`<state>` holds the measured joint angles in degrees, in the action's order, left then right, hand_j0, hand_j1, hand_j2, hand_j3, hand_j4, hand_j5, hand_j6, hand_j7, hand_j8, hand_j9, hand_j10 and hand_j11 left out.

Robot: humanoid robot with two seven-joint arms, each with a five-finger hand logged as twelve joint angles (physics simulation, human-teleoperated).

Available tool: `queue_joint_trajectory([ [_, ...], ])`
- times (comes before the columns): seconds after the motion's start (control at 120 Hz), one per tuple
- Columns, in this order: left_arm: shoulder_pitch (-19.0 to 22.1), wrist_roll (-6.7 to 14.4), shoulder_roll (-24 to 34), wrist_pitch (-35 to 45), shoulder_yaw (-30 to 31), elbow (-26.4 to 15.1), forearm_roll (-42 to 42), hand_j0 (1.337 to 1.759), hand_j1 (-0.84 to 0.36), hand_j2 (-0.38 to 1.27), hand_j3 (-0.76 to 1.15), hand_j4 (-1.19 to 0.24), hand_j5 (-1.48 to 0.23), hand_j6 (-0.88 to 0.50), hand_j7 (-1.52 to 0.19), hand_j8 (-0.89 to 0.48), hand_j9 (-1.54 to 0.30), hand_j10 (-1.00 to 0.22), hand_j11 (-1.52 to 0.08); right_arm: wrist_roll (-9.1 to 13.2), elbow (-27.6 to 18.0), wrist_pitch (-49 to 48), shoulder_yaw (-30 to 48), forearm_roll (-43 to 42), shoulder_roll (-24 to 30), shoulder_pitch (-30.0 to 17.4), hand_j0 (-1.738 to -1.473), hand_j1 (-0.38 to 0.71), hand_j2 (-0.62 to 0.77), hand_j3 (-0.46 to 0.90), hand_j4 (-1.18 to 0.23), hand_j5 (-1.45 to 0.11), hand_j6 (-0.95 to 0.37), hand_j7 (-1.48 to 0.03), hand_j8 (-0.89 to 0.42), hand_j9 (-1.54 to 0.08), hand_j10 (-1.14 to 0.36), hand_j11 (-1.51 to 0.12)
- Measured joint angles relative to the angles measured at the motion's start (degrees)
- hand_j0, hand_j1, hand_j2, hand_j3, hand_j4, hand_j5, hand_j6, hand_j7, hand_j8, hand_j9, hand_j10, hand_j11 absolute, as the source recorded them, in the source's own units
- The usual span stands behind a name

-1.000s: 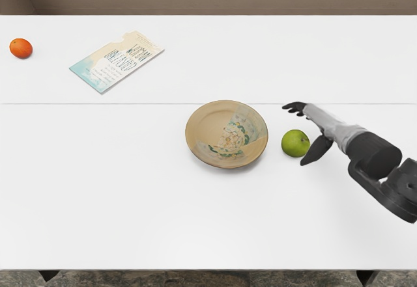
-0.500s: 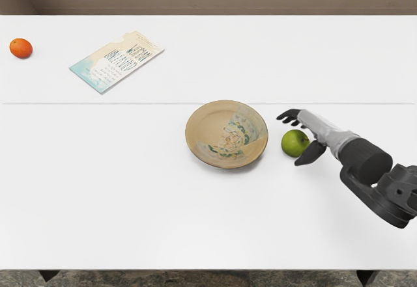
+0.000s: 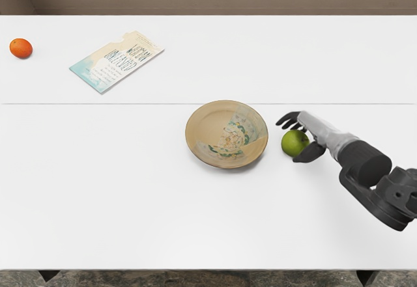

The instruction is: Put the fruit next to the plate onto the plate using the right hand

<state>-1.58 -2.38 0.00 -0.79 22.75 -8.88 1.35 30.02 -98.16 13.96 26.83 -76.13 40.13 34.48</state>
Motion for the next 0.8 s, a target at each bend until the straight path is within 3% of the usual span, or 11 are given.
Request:
queue_joint_trajectory([
  [0.158, 0.0, 0.0, 0.0, 0.0, 0.0, 0.0, -0.01, 1.658, 0.07, 0.05, 0.0, -0.23, -0.3, -0.23, -0.3, -0.23, -0.3, -0.23, -0.3, -0.06, -0.01, -0.05, 0.0, -0.08, 0.06, -0.1, -1.658, 0.18, -0.08, 0.0, -0.46, -0.56, -0.45, -0.58, -0.38, -0.58, -0.41, -0.58],
  [0.333, 0.0, 0.0, 0.0, 0.0, 0.0, 0.0, -0.01, 1.658, 0.07, 0.05, 0.0, -0.23, -0.3, -0.23, -0.3, -0.23, -0.3, -0.23, -0.3, 0.0, -0.02, -0.17, -0.01, -0.05, 0.02, -0.11, -1.656, 0.23, 0.04, 0.0, -0.53, -0.67, -0.51, -0.68, -0.34, -0.68, -0.37, -0.69],
  [0.45, 0.0, 0.0, 0.0, 0.0, -0.01, 0.0, -0.01, 1.658, 0.07, 0.05, 0.0, -0.23, -0.3, -0.23, -0.3, -0.23, -0.3, -0.23, -0.3, 0.0, 0.02, -0.1, -0.05, -0.38, -0.09, -0.33, -1.653, 0.26, 0.06, 0.0, -0.59, -0.7, -0.48, -0.73, -0.31, -0.72, -0.34, -0.74],
  [0.683, 0.0, -0.01, 0.0, 0.0, -0.03, 0.01, 0.0, 1.658, 0.07, 0.05, 0.0, -0.23, -0.3, -0.23, -0.3, -0.23, -0.3, -0.23, -0.3, -0.04, 0.57, 0.03, -0.81, -1.41, -0.79, -0.73, -1.638, 0.27, -0.04, 0.0, -0.73, -0.72, -0.41, -0.83, -0.22, -0.8, -0.26, -0.84],
  [0.742, 0.0, -0.01, 0.0, 0.0, -0.03, 0.01, 0.01, 1.658, 0.07, 0.05, 0.0, -0.23, -0.3, -0.23, -0.3, -0.23, -0.3, -0.23, -0.3, 0.0, 0.71, 0.0, -1.08, -1.38, -0.85, -0.73, -1.635, 0.3, -0.01, 0.0, -0.77, -0.76, -0.38, -0.88, -0.18, -0.86, -0.26, -0.9],
  [0.8, 0.0, -0.01, 0.0, 0.0, -0.02, 0.0, 0.01, 1.658, 0.07, 0.05, 0.0, -0.23, -0.3, -0.23, -0.3, -0.23, -0.3, -0.23, -0.3, 0.01, 0.83, 0.03, -1.23, -1.14, -0.83, -0.76, -1.635, 0.31, 0.07, 0.0, -0.81, -0.81, -0.41, -0.94, -0.22, -0.9, -0.28, -0.96],
])
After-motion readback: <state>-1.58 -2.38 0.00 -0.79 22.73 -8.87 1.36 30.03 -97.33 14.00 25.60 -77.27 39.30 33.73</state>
